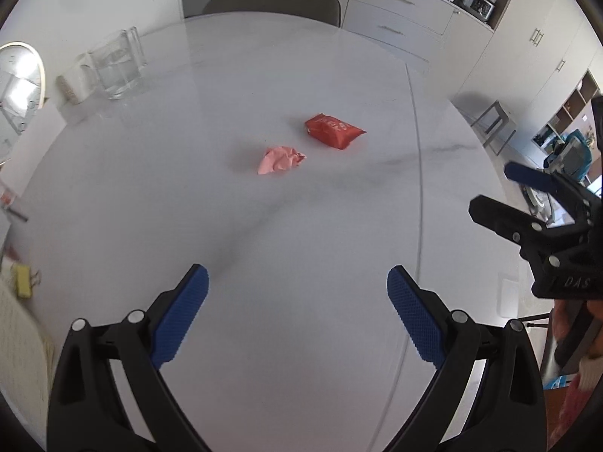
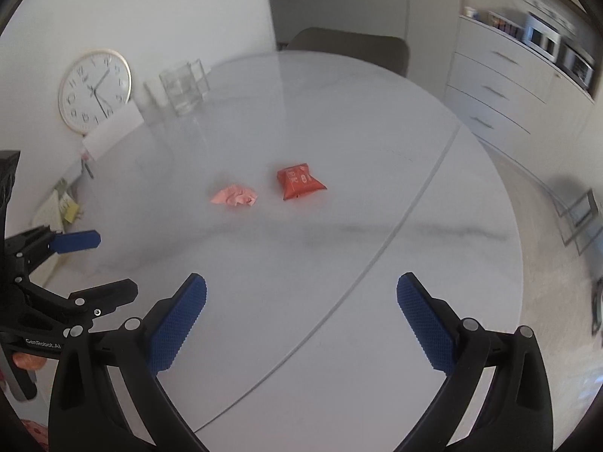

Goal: Collect trash
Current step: 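Move both open tools back over the table toward the red snack packet, then grasp the red snack packet with right tool while left tool grasps the pink paper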

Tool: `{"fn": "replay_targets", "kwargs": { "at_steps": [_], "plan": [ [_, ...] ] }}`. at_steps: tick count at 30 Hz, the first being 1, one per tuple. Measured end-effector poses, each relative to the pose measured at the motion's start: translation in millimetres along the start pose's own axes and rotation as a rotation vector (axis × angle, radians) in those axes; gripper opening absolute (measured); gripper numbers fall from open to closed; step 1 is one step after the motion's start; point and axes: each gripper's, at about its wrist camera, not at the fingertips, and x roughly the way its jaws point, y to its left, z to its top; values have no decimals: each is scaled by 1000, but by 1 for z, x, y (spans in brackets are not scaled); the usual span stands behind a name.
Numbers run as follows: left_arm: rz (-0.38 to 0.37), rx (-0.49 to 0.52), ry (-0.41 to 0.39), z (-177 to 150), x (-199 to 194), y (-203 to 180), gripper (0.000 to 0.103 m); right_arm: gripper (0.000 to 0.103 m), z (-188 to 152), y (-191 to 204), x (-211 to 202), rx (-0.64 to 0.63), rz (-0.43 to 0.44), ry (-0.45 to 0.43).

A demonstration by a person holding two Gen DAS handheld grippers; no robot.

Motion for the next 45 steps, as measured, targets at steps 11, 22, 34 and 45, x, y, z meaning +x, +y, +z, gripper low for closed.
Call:
{"fn": "replay_targets", "kwargs": {
  "at_steps": [11, 22, 34, 45],
  "plan": [
    [-22, 67, 58, 71, 94, 42, 92, 100, 73, -17, 139, -105, 40, 145],
    [-59, 122, 67, 76, 117, 51, 92, 69, 95, 6, 185, -220, 94, 222],
    [-64, 234, 42, 90, 128, 32, 92, 47, 94, -2, 169, -189, 60, 229],
    [-23, 411, 18, 99, 151, -6, 59, 48, 73, -36, 119, -40, 76, 160]
  ]
}}
